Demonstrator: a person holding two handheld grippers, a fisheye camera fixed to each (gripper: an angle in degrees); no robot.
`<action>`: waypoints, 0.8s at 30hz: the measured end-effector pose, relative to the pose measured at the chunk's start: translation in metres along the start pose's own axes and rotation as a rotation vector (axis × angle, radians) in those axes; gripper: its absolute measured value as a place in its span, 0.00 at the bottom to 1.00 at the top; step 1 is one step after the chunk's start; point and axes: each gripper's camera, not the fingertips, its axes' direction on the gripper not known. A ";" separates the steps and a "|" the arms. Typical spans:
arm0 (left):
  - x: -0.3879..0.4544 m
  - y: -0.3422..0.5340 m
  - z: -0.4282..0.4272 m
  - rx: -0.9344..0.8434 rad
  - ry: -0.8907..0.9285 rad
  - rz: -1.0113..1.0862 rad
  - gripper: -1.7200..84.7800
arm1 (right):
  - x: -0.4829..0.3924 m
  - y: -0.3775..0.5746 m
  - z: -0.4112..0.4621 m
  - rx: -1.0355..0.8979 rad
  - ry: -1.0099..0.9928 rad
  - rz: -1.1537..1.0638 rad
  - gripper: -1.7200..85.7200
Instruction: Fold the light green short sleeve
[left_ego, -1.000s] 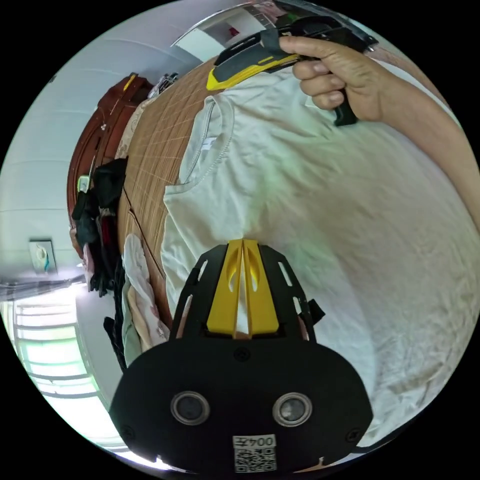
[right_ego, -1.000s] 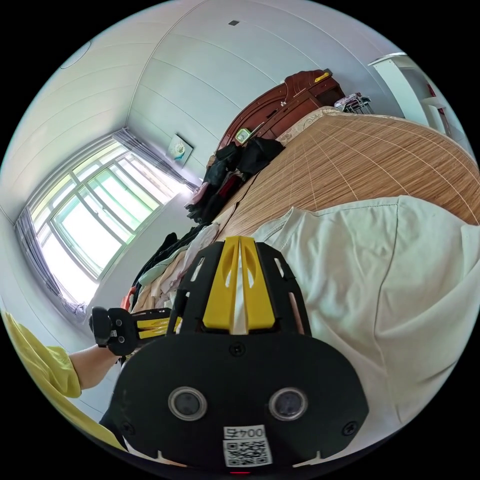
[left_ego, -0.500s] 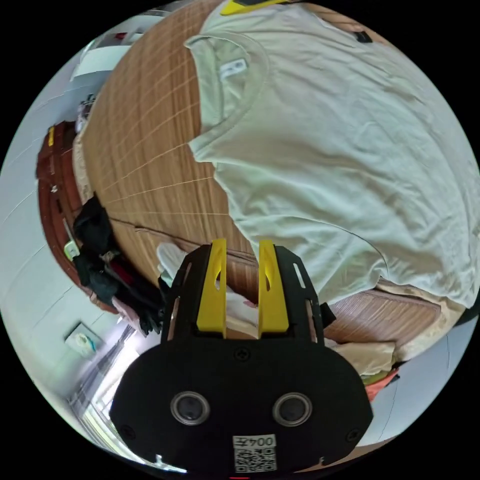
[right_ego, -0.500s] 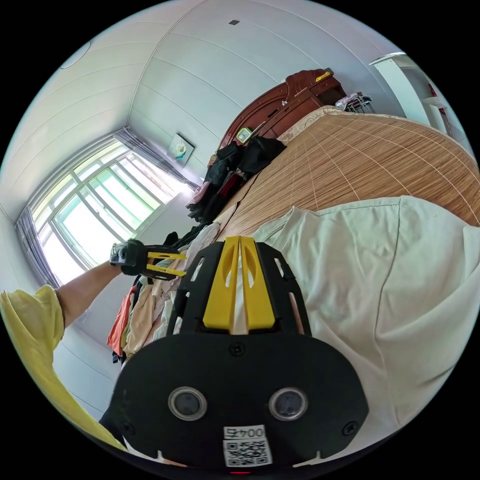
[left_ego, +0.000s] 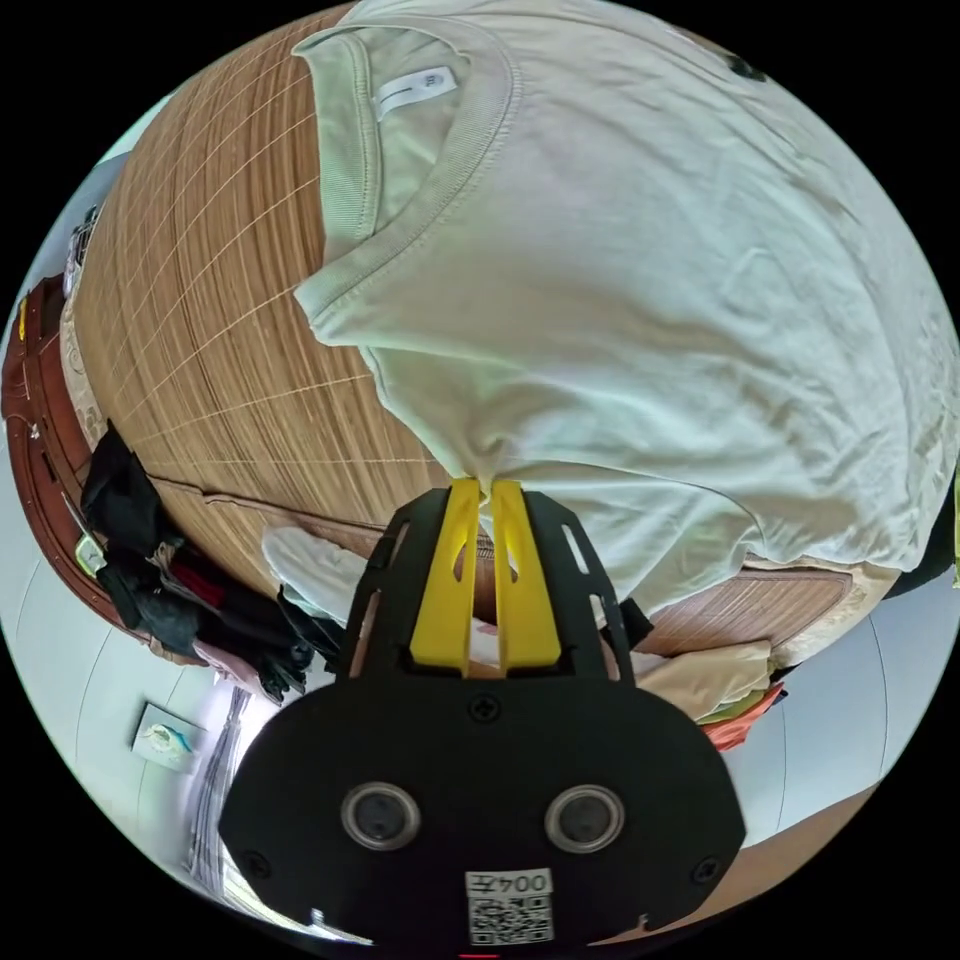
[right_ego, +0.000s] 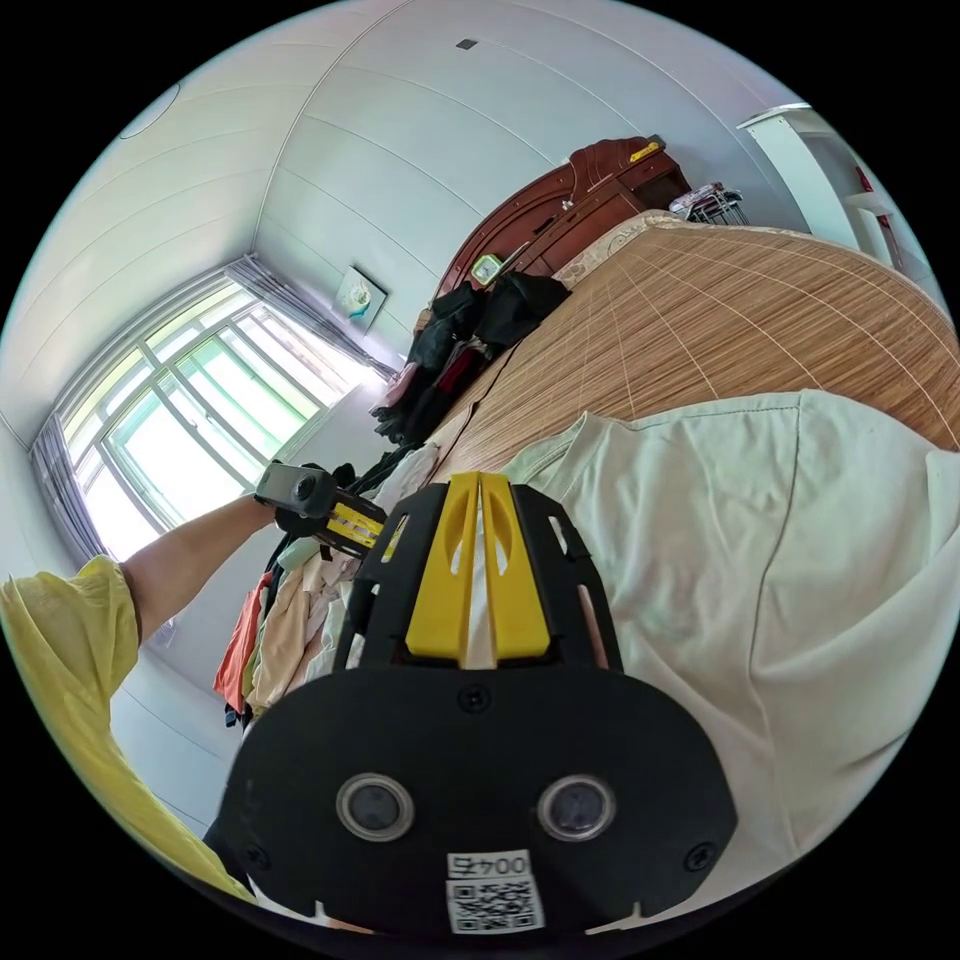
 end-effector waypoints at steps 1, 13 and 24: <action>-0.001 0.002 0.003 -0.018 -0.008 -0.013 0.06 | 0.000 -0.001 0.001 0.000 0.001 0.001 0.01; -0.006 0.081 -0.008 0.070 -0.111 -0.336 0.13 | -0.003 -0.007 0.012 -0.002 0.008 0.000 0.01; 0.210 0.116 0.019 0.046 -0.087 -0.148 0.13 | -0.005 -0.007 0.017 0.000 0.012 0.002 0.01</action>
